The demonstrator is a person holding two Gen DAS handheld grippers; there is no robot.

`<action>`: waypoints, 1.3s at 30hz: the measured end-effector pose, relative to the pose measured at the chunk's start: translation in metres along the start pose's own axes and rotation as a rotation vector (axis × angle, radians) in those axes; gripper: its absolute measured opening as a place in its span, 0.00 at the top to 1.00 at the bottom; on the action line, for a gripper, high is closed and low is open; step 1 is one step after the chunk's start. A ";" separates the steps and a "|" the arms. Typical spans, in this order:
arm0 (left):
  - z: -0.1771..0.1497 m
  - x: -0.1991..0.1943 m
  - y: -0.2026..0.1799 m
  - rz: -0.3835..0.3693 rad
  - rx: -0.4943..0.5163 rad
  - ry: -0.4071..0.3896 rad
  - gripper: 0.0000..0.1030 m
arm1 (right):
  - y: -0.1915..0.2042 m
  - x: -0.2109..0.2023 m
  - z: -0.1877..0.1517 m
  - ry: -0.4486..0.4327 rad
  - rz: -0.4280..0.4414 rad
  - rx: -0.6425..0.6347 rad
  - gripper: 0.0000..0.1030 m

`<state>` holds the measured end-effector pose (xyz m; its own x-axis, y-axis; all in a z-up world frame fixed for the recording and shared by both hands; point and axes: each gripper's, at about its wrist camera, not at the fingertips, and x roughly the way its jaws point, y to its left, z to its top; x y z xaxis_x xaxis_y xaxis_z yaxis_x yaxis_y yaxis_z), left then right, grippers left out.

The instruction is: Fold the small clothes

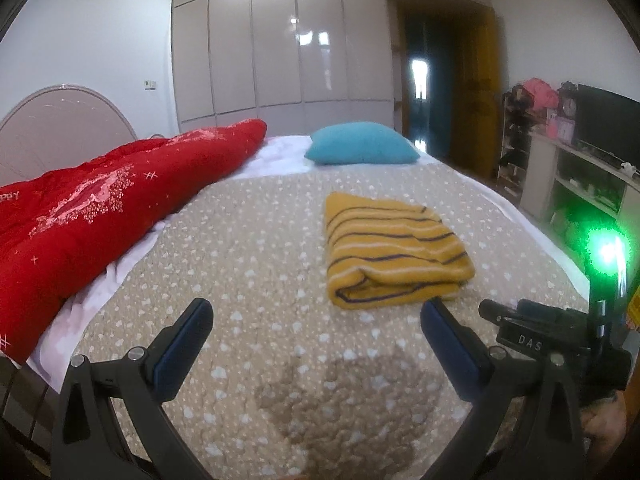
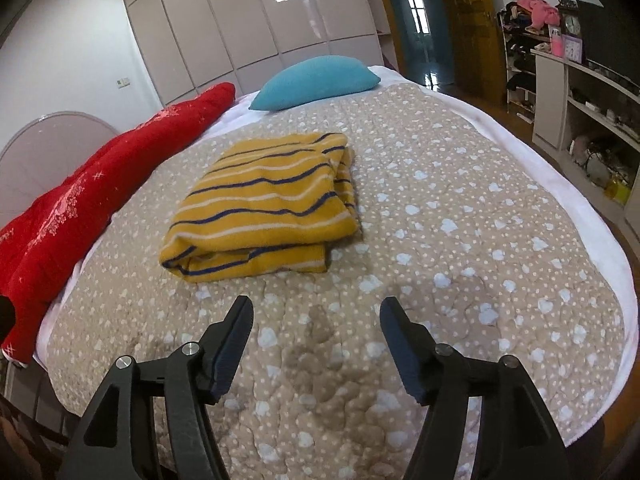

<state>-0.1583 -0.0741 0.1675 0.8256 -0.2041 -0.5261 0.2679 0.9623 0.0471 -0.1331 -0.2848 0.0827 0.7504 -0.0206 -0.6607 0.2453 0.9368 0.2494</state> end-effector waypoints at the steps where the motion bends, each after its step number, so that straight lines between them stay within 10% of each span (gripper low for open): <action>1: -0.001 0.000 -0.001 0.003 -0.002 0.008 0.00 | 0.002 -0.001 -0.001 0.000 -0.005 -0.006 0.31; 39: -0.031 0.033 0.004 -0.048 -0.043 0.218 0.00 | 0.035 0.005 -0.018 -0.001 -0.141 -0.170 0.18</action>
<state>-0.1452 -0.0714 0.1235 0.6841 -0.2105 -0.6984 0.2793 0.9601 -0.0158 -0.1321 -0.2461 0.0751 0.7165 -0.1554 -0.6800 0.2406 0.9701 0.0319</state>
